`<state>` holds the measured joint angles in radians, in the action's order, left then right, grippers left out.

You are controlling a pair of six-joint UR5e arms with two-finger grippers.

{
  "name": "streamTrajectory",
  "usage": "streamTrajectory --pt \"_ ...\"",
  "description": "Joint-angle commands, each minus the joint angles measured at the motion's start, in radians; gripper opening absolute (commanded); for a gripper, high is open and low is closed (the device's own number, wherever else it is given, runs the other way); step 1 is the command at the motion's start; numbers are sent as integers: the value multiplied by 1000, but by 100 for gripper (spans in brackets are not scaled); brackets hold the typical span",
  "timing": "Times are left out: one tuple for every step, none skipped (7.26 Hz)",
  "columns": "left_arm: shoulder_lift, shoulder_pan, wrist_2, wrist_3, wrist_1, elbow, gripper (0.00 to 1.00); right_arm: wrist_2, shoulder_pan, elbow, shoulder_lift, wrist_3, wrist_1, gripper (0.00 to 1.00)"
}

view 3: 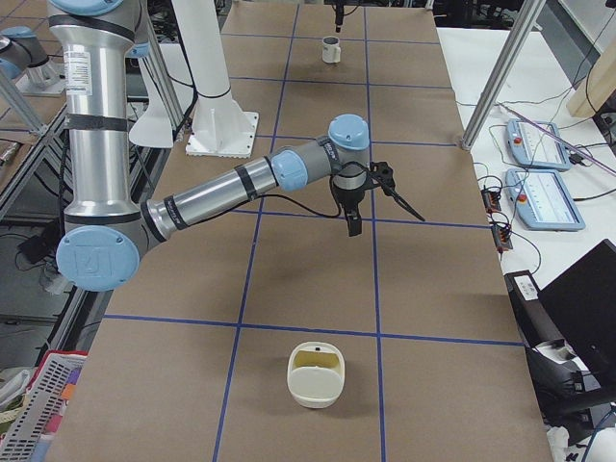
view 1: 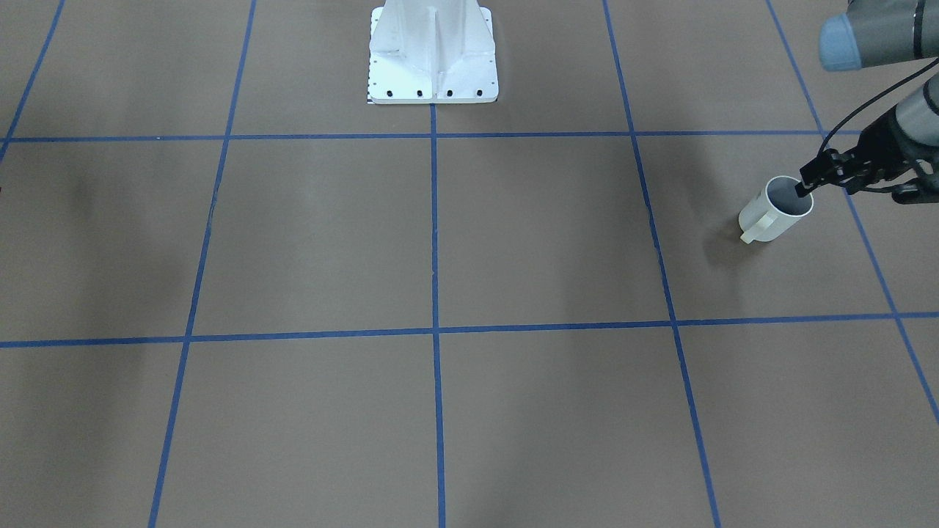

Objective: Left arm hands cup to right arm to dump lemon

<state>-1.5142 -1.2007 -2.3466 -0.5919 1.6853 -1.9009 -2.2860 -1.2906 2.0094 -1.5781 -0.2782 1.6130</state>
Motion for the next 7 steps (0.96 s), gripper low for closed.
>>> streamTrajectory --pt "5 -57 -2 57 -42 -41 100 -1 -35 3 -2 1 48 100" --pt "43 -83 -2 125 -42 -40 100 -3 -51 -3 0 75 95 100" --pt "48 -94 -2 142 -42 -38 100 -6 -85 -5 18 196 198 100" --pt "48 -96 -3 148 -39 -24 100 -6 -119 -5 35 226 287 100" --pt "48 -109 -3 194 -41 -20 100 -6 -143 -6 14 226 298 100" --pt "48 -120 -10 214 -41 -14 100 -21 -174 -5 -20 228 289 100" --pt "51 -122 -25 214 -42 -21 100 -73 -196 -6 -31 228 289 100"
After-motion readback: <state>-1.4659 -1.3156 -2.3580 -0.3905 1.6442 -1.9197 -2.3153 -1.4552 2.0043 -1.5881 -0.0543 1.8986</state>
